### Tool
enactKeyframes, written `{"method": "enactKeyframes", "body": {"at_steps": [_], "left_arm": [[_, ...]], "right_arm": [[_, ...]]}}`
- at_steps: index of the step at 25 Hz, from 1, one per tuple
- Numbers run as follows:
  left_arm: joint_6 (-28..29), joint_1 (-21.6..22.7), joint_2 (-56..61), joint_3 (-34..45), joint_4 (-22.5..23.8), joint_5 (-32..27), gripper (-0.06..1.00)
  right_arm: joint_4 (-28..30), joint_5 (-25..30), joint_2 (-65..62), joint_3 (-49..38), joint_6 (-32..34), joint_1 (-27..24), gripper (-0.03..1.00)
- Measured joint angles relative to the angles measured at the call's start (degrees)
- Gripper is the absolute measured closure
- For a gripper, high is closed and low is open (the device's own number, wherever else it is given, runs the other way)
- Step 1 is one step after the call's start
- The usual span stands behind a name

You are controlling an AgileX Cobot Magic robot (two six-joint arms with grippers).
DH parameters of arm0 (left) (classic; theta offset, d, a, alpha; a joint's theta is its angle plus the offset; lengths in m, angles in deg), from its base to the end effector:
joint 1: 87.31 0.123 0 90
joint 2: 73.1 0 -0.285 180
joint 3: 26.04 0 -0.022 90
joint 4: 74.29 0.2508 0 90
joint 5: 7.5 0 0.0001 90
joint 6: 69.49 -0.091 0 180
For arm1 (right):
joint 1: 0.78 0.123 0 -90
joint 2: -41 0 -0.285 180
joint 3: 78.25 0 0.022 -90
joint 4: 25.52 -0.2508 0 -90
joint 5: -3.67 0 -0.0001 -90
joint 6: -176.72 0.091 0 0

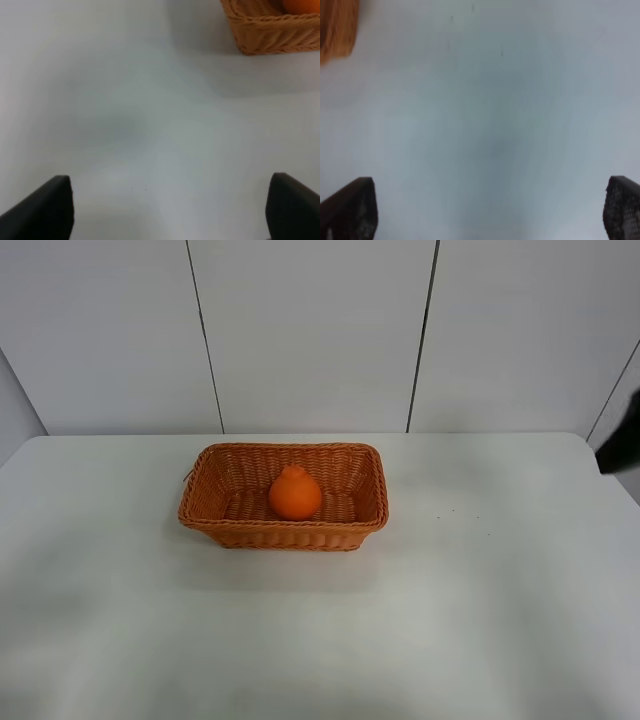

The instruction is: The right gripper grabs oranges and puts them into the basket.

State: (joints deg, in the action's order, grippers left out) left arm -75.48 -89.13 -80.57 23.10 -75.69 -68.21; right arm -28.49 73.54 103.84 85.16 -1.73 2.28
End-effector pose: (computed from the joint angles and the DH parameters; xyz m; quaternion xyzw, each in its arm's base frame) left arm -0.0046 -0.0018 0.2746 0.0586 0.8520 0.0067 0.5202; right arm 0.1583 0.0129 0.3660 -0.0105 0.9639 0.0364 0.2634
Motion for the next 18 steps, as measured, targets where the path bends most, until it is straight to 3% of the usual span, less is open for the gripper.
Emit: {"method": "enactKeyframes", "body": {"at_steps": [6,9,13,18], "left_arm": [[0.00,0.00,0.00,0.00,0.00,0.00,0.06],[0.00,0.00,0.00,0.00,0.00,0.00,0.06],[0.00,0.00,0.00,0.00,0.00,0.00,0.06],[0.00,0.00,0.00,0.00,0.00,0.00,0.06]], "right_arm": [[0.00,-0.19,-22.73,-17.17,-0.67,0.00,0.28],[0.24,-3.84,-32.72,-23.72,-1.18,0.00,0.28],[2.42,-7.60,-42.15,-30.04,-1.95,0.00,0.28],[2.97,-10.23,-47.73,-31.91,-1.99,0.00,0.28]]}}
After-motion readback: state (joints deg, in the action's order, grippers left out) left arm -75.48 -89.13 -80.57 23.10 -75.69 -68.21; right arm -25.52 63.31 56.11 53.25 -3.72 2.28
